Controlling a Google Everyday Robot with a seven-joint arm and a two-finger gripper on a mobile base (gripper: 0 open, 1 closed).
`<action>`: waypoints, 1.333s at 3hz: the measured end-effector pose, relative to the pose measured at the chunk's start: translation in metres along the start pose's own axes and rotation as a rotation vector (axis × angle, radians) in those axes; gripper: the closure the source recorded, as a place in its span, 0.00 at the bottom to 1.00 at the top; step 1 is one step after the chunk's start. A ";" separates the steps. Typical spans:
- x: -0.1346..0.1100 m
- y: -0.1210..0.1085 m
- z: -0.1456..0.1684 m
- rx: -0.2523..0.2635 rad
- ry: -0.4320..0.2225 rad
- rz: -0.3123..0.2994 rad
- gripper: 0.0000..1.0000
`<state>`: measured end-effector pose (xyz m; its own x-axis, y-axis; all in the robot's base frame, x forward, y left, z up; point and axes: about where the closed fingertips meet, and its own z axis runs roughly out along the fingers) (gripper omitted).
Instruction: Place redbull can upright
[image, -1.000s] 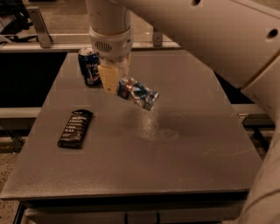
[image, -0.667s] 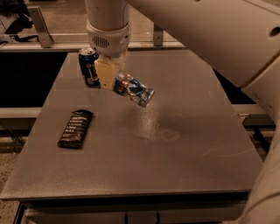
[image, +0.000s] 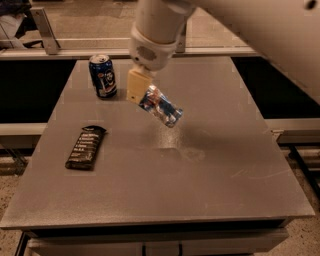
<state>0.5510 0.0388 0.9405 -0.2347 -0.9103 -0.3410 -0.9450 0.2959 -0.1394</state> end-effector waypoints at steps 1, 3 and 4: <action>0.022 0.002 -0.004 -0.018 -0.182 -0.019 1.00; 0.037 -0.027 -0.022 -0.008 -0.632 -0.002 1.00; 0.059 -0.031 -0.053 -0.006 -0.836 -0.006 1.00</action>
Offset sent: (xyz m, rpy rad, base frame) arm -0.0052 -0.1210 0.0584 0.8880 -0.2849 0.1414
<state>0.5546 -0.0395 0.9745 0.0142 -0.3963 -0.9180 -0.9475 0.2879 -0.1389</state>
